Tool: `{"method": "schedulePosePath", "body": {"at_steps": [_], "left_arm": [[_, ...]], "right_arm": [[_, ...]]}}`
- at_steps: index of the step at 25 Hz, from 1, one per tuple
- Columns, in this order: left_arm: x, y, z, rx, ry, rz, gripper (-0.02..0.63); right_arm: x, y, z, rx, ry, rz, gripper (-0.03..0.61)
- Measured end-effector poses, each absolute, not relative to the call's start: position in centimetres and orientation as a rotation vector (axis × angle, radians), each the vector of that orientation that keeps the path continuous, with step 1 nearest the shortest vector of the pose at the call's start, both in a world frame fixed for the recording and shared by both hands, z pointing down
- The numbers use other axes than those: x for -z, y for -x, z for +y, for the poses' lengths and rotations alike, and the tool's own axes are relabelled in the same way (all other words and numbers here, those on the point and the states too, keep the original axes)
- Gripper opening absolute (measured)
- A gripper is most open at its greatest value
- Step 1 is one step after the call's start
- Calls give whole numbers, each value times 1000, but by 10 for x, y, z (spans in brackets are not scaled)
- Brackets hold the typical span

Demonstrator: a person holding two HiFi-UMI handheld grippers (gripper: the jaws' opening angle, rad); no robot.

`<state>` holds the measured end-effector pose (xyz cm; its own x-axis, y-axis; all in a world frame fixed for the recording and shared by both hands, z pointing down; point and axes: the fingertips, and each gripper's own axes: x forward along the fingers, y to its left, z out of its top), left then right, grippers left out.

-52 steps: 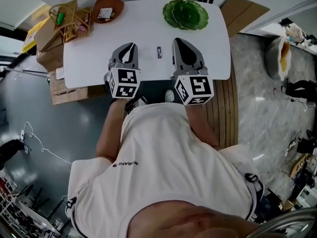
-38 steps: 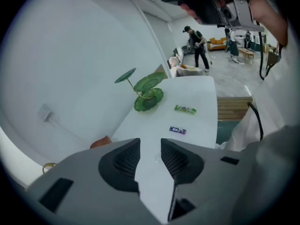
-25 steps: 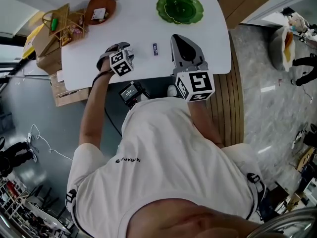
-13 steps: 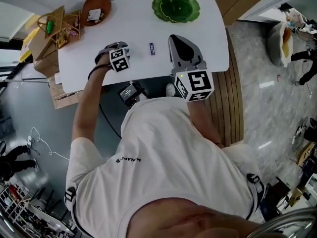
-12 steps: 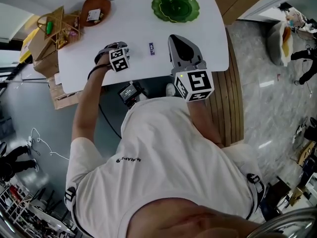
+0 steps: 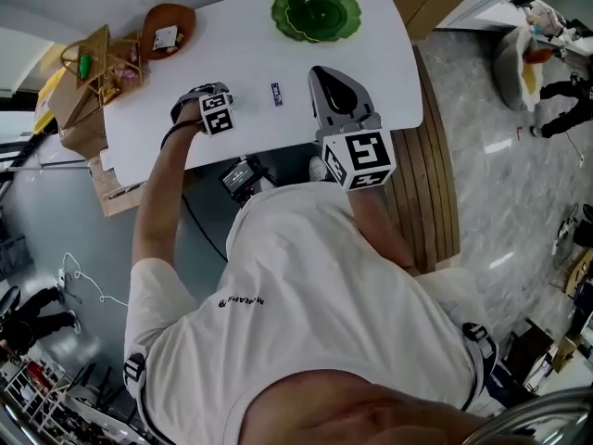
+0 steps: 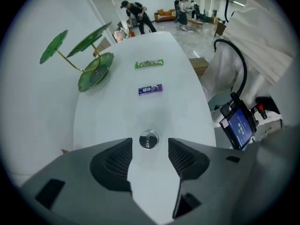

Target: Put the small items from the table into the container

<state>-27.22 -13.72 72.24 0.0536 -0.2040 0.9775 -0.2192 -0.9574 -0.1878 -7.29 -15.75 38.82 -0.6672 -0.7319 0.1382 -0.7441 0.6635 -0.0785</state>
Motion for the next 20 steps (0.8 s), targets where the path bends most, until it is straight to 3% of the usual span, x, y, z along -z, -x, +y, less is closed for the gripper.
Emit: {"method": "schedulePosePath", "body": {"at_steps": [13, 17, 20], "left_arm": [[-732, 269, -142, -2090, -2265, -309, 200], [-732, 268, -146, -2072, -2259, -328, 135], [-732, 268, -143, -2060, -2243, -293, 135]], "right_arm": [[-394, 65, -162, -227, -1257, -2747, 5], [-394, 64, -161, -237, -1248, -2745, 5], [-394, 62, -160, -235, -1251, -2741, 5]]}}
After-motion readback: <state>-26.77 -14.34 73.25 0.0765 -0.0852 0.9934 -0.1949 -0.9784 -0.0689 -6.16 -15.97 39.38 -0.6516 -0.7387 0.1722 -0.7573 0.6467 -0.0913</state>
